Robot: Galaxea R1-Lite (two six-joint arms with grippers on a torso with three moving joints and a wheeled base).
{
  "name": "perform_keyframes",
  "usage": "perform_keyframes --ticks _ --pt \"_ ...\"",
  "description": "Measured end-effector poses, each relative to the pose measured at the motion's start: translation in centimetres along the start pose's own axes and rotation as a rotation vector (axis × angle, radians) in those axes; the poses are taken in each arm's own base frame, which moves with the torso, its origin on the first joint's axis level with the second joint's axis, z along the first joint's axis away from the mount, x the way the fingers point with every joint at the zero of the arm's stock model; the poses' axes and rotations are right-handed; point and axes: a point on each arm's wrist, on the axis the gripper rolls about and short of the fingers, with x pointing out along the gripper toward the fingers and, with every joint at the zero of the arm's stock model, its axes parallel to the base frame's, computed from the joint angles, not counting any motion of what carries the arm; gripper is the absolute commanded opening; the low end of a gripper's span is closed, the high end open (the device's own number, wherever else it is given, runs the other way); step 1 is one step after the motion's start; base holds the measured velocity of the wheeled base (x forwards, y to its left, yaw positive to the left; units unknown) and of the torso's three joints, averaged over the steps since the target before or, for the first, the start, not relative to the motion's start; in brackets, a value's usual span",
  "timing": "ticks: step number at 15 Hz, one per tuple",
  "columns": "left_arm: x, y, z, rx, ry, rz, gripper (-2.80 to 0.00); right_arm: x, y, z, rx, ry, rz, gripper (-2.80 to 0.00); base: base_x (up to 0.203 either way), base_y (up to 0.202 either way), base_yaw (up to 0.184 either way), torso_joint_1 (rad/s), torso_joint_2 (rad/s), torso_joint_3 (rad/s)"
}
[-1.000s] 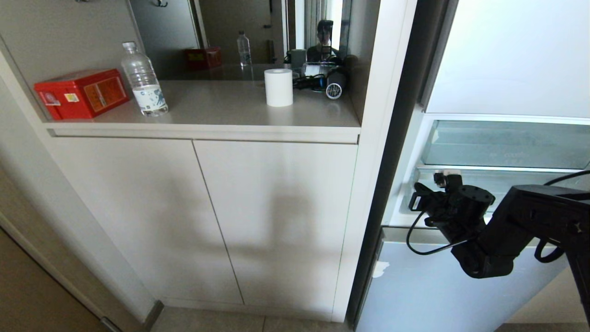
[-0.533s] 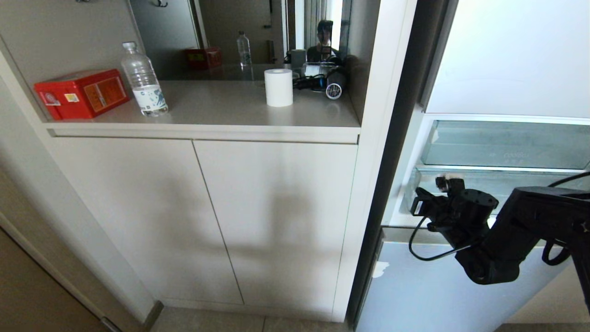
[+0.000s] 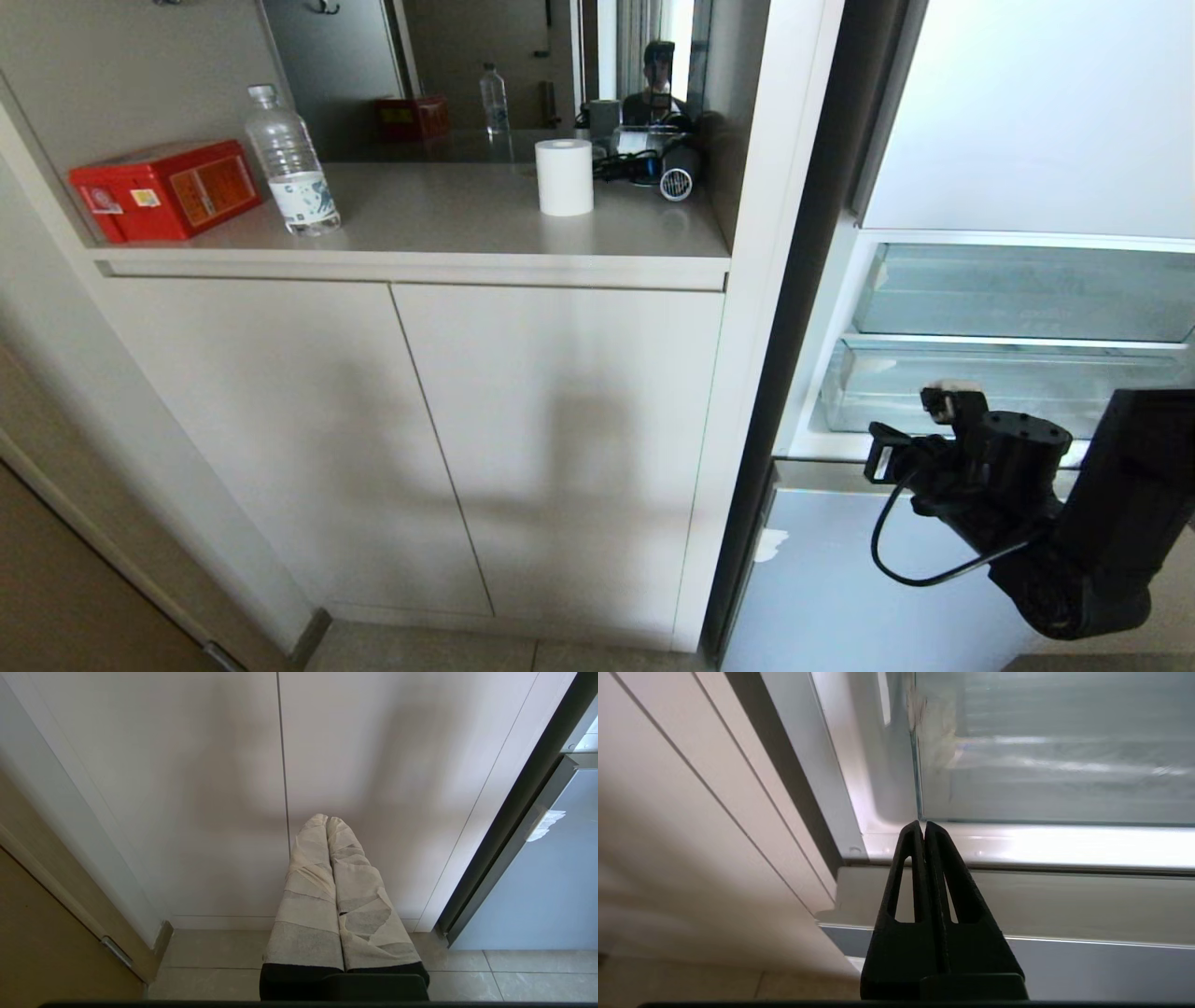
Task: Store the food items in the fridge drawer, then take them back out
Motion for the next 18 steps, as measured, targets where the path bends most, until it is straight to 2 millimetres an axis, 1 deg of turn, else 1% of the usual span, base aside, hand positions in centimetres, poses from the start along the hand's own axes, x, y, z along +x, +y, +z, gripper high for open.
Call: perform_keyframes --ticks 1,3,6,8,10,14,18 --pt "0.0 0.0 0.0 0.0 0.0 0.0 -2.8 -0.7 0.0 0.9 0.018 -0.02 0.002 -2.8 0.0 0.0 0.0 0.0 0.0 0.0" --pt "0.0 0.0 0.0 0.0 0.0 0.0 -2.8 -1.3 0.0 2.4 0.041 -0.068 0.005 -2.8 0.0 0.0 0.0 0.0 0.0 0.0" --pt "0.0 0.0 0.0 0.0 0.0 0.0 -2.8 -0.7 -0.5 4.1 0.044 -0.128 -0.006 -2.8 0.0 0.0 0.0 0.0 0.0 0.0" --pt "0.0 0.0 0.0 0.0 0.0 0.0 -2.8 0.1 -1.2 5.2 0.045 -0.103 -0.033 -2.8 0.0 0.0 0.0 0.0 0.0 0.0" --pt "0.0 0.0 0.0 0.0 -0.001 0.0 -2.8 0.8 -1.8 6.7 0.043 -0.061 -0.057 -2.8 0.0 0.0 0.0 0.0 0.0 0.0" --pt "0.0 0.0 0.0 0.0 0.0 0.0 -2.8 1.3 -2.1 9.6 0.034 0.031 -0.08 -2.8 0.0 0.0 0.0 0.0 0.0 0.0" --pt "0.0 0.0 0.0 0.0 0.0 0.0 -2.8 1.9 -2.8 11.8 0.037 0.115 -0.111 -2.8 0.0 0.0 0.0 0.0 0.0 0.0"
